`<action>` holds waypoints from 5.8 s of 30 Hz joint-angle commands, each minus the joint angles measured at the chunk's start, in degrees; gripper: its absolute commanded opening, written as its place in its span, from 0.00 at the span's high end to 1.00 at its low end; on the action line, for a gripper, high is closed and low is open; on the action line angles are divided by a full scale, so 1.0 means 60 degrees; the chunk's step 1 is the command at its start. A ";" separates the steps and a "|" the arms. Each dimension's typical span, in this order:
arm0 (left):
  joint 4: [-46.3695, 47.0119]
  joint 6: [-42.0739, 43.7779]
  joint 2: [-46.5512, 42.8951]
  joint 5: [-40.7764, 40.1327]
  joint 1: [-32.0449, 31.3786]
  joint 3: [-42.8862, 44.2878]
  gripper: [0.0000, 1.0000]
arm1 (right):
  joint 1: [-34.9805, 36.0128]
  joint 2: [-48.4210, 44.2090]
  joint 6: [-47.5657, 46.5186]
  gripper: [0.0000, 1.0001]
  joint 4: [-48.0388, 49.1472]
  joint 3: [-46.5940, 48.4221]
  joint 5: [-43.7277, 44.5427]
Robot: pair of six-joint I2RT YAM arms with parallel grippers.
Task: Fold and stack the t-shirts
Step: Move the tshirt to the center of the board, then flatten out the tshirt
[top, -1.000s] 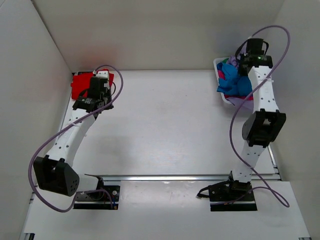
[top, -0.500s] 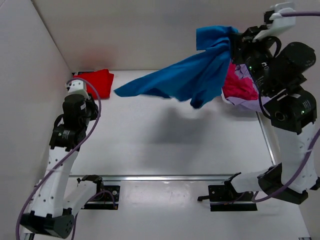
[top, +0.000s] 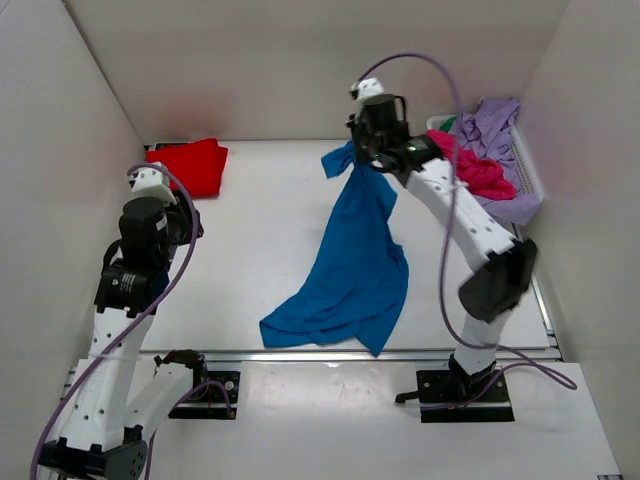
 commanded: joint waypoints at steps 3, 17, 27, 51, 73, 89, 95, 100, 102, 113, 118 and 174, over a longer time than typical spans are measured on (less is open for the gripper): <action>-0.0606 0.0371 0.1082 0.1038 -0.0425 -0.0291 0.53 | -0.0499 0.2951 0.0019 0.54 -0.1631 0.3839 0.0429; 0.0505 0.0328 0.2972 0.2180 -0.3182 -0.2751 0.42 | -0.1335 -0.0702 0.0897 0.50 -0.1666 -0.3587 0.0447; 0.0418 0.0475 0.2870 0.2430 -0.2551 -0.2298 0.35 | -0.1232 -0.3152 0.2230 0.72 -0.0449 -0.8984 -0.1425; 0.0477 0.0401 0.2343 0.2694 -0.1966 -0.2547 0.34 | -0.0499 -0.2508 0.2934 0.70 0.0592 -1.0466 -0.1809; 0.0653 0.0314 0.2270 0.2826 -0.1848 -0.2825 0.33 | 0.0526 -0.2158 0.2554 0.94 -0.1210 -0.6820 -0.1648; 0.0565 0.0050 0.1524 0.2679 -0.0519 -0.3001 0.34 | 0.1579 0.1161 0.1737 1.00 -0.2174 -0.0081 -0.1809; 0.0316 -0.0154 0.1215 0.2606 -0.0778 -0.2767 0.33 | 0.1259 0.5718 0.1249 0.93 -0.2853 0.8538 -0.2790; -0.0225 -0.0009 0.1375 0.3249 -0.1013 -0.2679 0.33 | 0.0805 0.4919 0.1076 0.48 -0.2000 0.6512 -0.1168; -0.0634 0.0152 0.1492 0.3061 -0.1319 -0.2912 0.38 | 0.0645 0.4991 0.0870 0.44 -0.3557 0.7165 -0.0117; -0.0186 -0.1119 0.3250 0.3660 -0.2710 -0.3309 0.36 | -0.0176 0.0279 0.1352 0.51 -0.3499 -0.1026 0.0127; 0.0505 -0.1926 0.4786 0.3221 -0.3210 -0.3323 0.38 | -0.0587 -0.1701 0.1586 0.50 -0.2091 -0.5245 -0.0710; -0.1544 -0.1121 0.6988 -0.0603 0.0027 0.0135 0.29 | -0.2902 -0.2463 0.1249 0.25 -0.0961 -0.7887 -0.1061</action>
